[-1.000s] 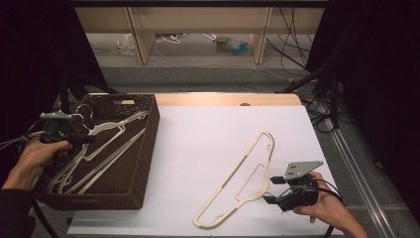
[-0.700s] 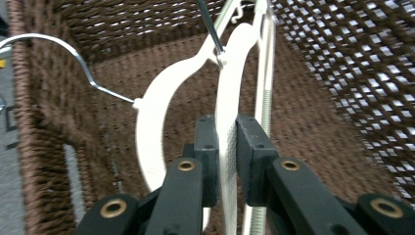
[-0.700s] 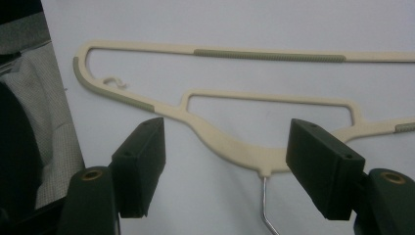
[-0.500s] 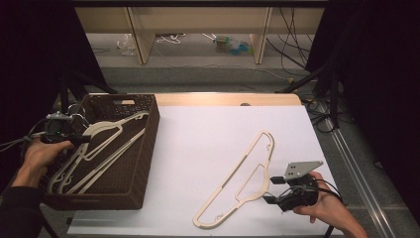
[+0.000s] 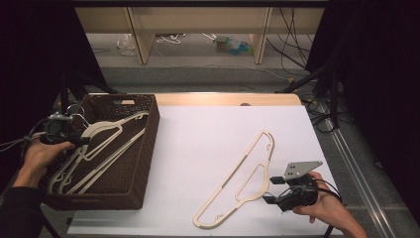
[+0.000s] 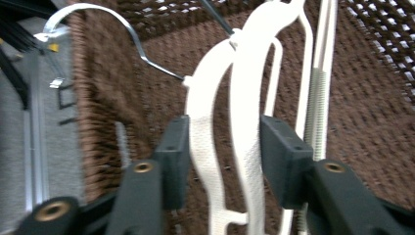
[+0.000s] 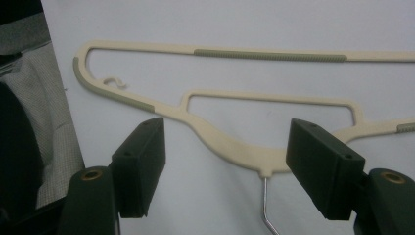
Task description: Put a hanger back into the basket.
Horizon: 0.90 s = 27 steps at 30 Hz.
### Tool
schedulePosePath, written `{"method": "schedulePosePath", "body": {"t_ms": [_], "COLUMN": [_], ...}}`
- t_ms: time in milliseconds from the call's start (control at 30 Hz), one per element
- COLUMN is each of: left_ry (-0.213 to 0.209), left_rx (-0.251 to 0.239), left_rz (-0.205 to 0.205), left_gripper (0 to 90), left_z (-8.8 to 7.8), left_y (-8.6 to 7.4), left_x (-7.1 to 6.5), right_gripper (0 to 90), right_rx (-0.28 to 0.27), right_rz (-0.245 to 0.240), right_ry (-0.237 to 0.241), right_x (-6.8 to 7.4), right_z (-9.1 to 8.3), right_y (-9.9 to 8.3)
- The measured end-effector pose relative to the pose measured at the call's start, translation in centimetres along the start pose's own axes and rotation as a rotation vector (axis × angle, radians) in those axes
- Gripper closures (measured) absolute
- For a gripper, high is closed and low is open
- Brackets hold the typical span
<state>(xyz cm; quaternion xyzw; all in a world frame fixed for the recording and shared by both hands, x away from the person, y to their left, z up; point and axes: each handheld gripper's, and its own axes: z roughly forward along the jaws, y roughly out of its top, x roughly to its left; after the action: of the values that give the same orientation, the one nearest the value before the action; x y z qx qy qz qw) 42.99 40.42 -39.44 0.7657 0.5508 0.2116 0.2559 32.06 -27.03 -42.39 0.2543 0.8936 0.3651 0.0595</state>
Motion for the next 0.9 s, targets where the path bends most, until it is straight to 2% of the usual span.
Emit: {"method": "schedulePosePath", "body": {"t_ms": [67,100,167,200,267,300,367,467,533,600,700,767,833,900], "left_ry": [-0.037,-0.039,-0.024,-0.022,-0.005,0.012,0.011,0.013,0.023,0.027,0.034,0.05,0.043,0.063], "left_rx": [-0.02,-0.014,-0.046,-0.039,0.0,0.037,0.022,0.056,0.064,0.059,0.047,0.05,0.008,-0.051], "left_rz": [0.002,0.009,-0.008,-0.022,-0.025,-0.007,-0.036,-0.059,-0.063,-0.051,-0.039,-0.037,-0.047,-0.061], "left_gripper": [68.5,74.8,75.8,75.9,76.0,75.9,75.6,75.3,74.7,74.1,72.5,63.5,56.1,49.1], "left_z": [0.0,0.0,0.5,0.6,0.8,0.8,1.3,1.6,1.8,1.8,1.7,1.2,0.4,-0.8], "left_y": [-0.1,-0.1,-0.2,-0.2,-0.1,0.0,-0.1,-0.1,-0.1,-0.1,-0.3,-0.2,-0.2,0.0], "left_x": [-0.1,-0.2,-0.3,-0.1,0.0,0.2,0.3,0.4,0.4,0.4,0.1,-0.1,-0.3,-0.6], "right_gripper": [32.2,32.2,32.2,32.2,32.2,32.2,32.2,32.2,32.2,32.2,32.2,32.1,32.1,32.2], "right_rx": [-0.001,-0.001,-0.001,0.0,0.001,0.0,0.0,-0.001,-0.002,0.0,-0.005,-0.004,-0.005,-0.007], "right_rz": [0.003,0.004,-0.003,-0.002,-0.001,-0.001,-0.001,-0.003,-0.001,0.003,0.0,0.001,0.008,0.007], "right_ry": [0.0,0.001,-0.004,-0.003,0.0,-0.002,-0.002,-0.003,-0.002,0.002,-0.003,-0.003,0.002,-0.002], "right_x": [0.0,0.0,-0.1,0.0,0.0,0.0,0.0,0.0,0.0,0.0,0.0,-0.1,-0.1,-0.1], "right_z": [0.0,0.0,0.1,0.1,0.0,0.0,0.0,0.0,0.0,0.0,0.0,-0.1,-0.1,-0.1], "right_y": [0.0,0.0,0.0,0.0,0.0,0.0,0.0,0.0,0.0,0.0,0.0,0.0,0.0,0.0]}}
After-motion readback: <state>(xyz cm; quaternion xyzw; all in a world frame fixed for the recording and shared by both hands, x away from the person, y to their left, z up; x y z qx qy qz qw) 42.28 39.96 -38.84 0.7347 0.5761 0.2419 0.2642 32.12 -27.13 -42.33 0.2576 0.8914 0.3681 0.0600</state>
